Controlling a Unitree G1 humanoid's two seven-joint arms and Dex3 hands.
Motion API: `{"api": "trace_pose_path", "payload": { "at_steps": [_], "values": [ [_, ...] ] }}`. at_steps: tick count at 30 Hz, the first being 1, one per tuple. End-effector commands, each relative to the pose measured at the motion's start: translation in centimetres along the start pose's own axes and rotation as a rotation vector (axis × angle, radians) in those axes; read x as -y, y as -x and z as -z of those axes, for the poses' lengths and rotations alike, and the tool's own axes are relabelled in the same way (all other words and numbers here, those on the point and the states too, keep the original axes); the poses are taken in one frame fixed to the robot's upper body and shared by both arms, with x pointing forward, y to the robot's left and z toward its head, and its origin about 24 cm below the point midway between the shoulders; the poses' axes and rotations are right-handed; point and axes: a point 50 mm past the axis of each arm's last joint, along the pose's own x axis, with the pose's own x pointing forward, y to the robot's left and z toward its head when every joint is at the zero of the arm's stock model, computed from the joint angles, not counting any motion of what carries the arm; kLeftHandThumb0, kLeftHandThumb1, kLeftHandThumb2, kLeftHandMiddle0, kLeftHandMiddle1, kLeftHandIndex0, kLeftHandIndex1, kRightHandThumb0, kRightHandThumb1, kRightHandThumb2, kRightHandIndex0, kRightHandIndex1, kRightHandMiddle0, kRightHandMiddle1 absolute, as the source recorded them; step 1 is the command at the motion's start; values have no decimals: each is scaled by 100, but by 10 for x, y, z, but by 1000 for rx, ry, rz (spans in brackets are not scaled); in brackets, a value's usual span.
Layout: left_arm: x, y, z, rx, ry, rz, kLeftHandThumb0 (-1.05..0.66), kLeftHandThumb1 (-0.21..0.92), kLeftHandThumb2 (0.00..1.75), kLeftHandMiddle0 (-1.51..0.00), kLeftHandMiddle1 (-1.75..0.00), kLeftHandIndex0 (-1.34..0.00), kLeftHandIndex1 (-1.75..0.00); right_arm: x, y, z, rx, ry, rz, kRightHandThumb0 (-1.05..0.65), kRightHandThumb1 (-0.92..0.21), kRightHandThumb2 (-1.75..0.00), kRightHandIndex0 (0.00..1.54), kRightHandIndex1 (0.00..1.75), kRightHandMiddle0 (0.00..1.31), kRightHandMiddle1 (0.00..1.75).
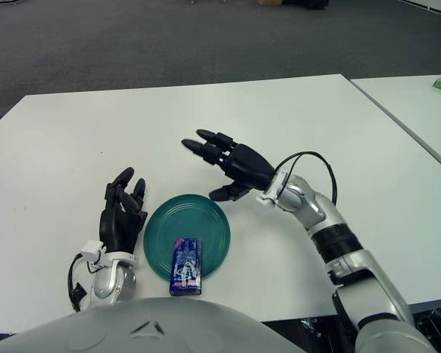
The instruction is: Put the gum into the plate.
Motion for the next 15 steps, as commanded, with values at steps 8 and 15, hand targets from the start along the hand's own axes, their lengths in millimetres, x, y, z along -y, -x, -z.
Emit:
{"api": "trace_pose_path", "payload": {
  "at_steps": [8,15],
  "values": [
    [8,-6,-6,35,11,13,-92,92,97,-48,-10,-3,-97,12,15,16,-351,-494,364,-104,-92,-84,17,1,1,27],
    [3,-6,-5,29,-22,27,-92,92,94,-49,-9,-4,-98,9,28,12,-534,-714,451,-100,-92,-90,24,3,0,40]
  ]
}}
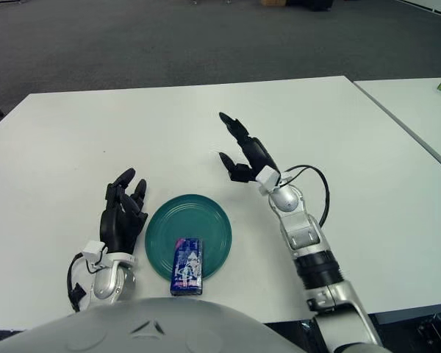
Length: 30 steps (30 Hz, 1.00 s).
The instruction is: Put the gum into the plate.
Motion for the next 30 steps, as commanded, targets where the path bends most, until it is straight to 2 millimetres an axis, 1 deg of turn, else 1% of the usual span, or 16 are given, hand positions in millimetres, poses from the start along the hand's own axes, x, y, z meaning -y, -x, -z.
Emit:
{"api": "trace_pose_path", "payload": {
  "at_steps": [1,5,8,9,12,14,15,16,19,21,25,30],
  "values": [
    [3,-6,-4,25,0,17,-92,92,94,-49,-9,-4,-98,6,14,0,-144,-191,110,-100,-92,-91,25,3,0,42],
    [0,-5,-4,23,-8,18,-92,92,92,-50,-10,-6,-99,6,19,2,-193,-230,152,-96,-92,-91,31,5,0,51],
    [-1,-5,-4,18,-19,13,-91,92,91,-52,-11,-9,-100,7,30,12,-256,-273,220,-90,-92,-90,38,8,0,62],
    [-2,-4,-4,12,-20,12,-91,92,91,-52,-11,-9,-100,5,35,16,-278,-295,253,-89,-92,-90,39,9,0,64],
    [-5,-4,-4,1,-20,11,-89,92,89,-53,-11,-9,-100,0,42,19,-311,-330,307,-82,-92,-88,44,11,0,72],
    [-7,-4,-4,-5,-20,10,-88,92,88,-53,-11,-8,-99,-9,49,21,-340,-357,347,-79,-92,-86,46,12,0,75],
    [-8,-4,-5,-6,-20,10,-88,92,88,-53,-11,-8,-99,-11,51,21,-348,-364,357,-78,-92,-85,46,12,0,75],
    [-9,-4,-5,-8,-22,9,-87,92,88,-54,-12,-8,-99,-17,54,22,-362,-381,374,-76,-92,-87,44,11,0,72],
    [-11,-4,-7,-17,-39,9,-87,92,88,-56,-13,-8,-99,-33,62,20,-396,-429,407,-75,-92,-85,43,10,0,76],
    [-13,-4,-8,-22,-66,9,-86,92,89,-57,-13,-8,-99,-38,64,19,-406,-440,411,-75,-92,-84,42,10,0,76],
    [-16,-4,-11,-37,-137,3,-85,92,91,-56,-13,-10,-99,-42,67,21,-422,-419,396,-73,-92,-84,39,8,0,73],
    [-18,-4,-13,-54,-152,-11,-83,92,93,-54,-13,-12,-100,-44,70,29,-438,-368,370,-73,-92,-85,37,5,0,69]
  ]
}}
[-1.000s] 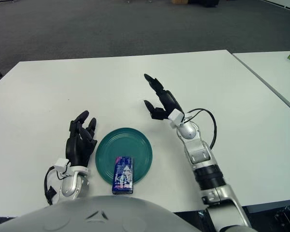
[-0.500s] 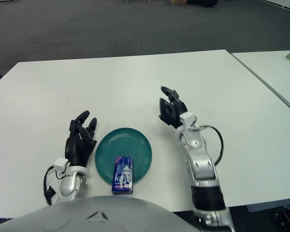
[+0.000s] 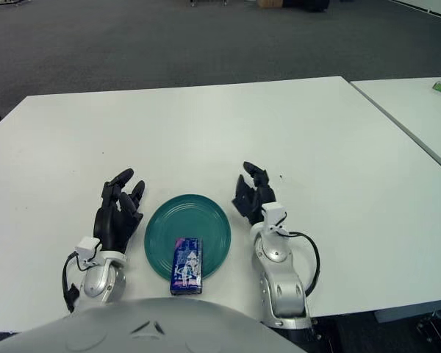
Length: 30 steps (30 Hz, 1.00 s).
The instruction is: Put the gum into the plate.
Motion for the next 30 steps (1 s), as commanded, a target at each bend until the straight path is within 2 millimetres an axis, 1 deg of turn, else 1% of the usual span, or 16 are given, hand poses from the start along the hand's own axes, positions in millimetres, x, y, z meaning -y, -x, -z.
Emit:
{"api": "trace_pose_path", "payload": {
  "at_steps": [1,10,16,21,25,30],
  "values": [
    [-3,-1,-3,-10,-13,-16,-82,92,93,-54,-13,-12,-101,4,-1,8,-13,62,4,-74,-92,-86,37,5,0,68],
    [-6,0,-6,-21,-28,-9,-81,92,96,-46,-9,-7,-97,1,-3,21,-23,97,5,-75,-92,-87,37,4,0,67],
    [-7,1,-4,-22,-32,5,-83,92,98,-43,-7,-6,-96,1,-1,28,-29,94,9,-74,-92,-88,37,3,0,66],
    [-9,1,-1,-16,-22,6,-84,92,98,-46,-8,-8,-97,2,0,33,-27,96,14,-74,-92,-89,37,3,0,65],
    [-10,1,0,-12,-11,7,-86,92,98,-51,-10,-12,-99,3,0,36,-24,98,20,-73,-92,-89,38,3,0,68],
    [-12,2,3,-20,14,12,-88,92,96,-53,-11,-16,-100,3,0,39,-18,101,26,-73,-92,-90,38,3,0,70]
  ]
}}
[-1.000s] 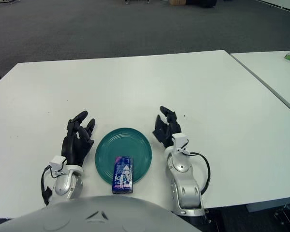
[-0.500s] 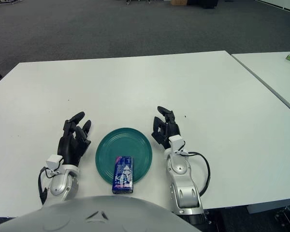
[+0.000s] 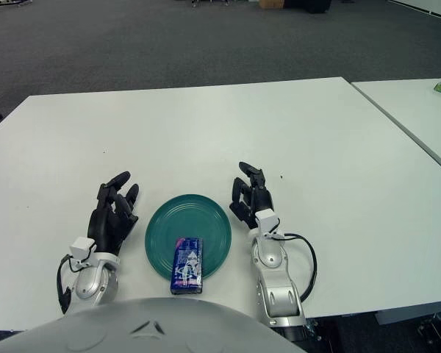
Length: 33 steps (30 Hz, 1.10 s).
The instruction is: Put the gum into the plate.
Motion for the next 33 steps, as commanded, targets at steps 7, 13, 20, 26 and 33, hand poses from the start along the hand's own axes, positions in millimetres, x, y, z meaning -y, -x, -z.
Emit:
{"api": "trace_pose_path", "payload": {
  "at_steps": [7,13,20,26,33],
  "values": [
    [-6,-1,4,8,26,6,-91,92,93,-55,-12,-20,-102,5,6,22,-93,18,23,-72,-92,-90,38,2,0,72],
    [-4,-2,4,20,23,13,-92,92,91,-54,-11,-21,-103,8,5,22,-78,20,33,-72,-92,-91,40,3,0,74],
    [-2,-2,5,24,19,22,-92,92,92,-54,-11,-20,-102,12,4,21,-68,6,29,-71,-92,-89,43,4,0,74],
    [0,-2,5,25,26,31,-91,92,92,-53,-10,-19,-101,16,1,20,-50,4,17,-70,-92,-89,44,4,0,72],
    [5,-5,8,28,61,47,-92,92,90,-56,-12,-24,-105,20,-1,21,-44,7,10,-69,-92,-88,43,2,0,70]
  ]
}}
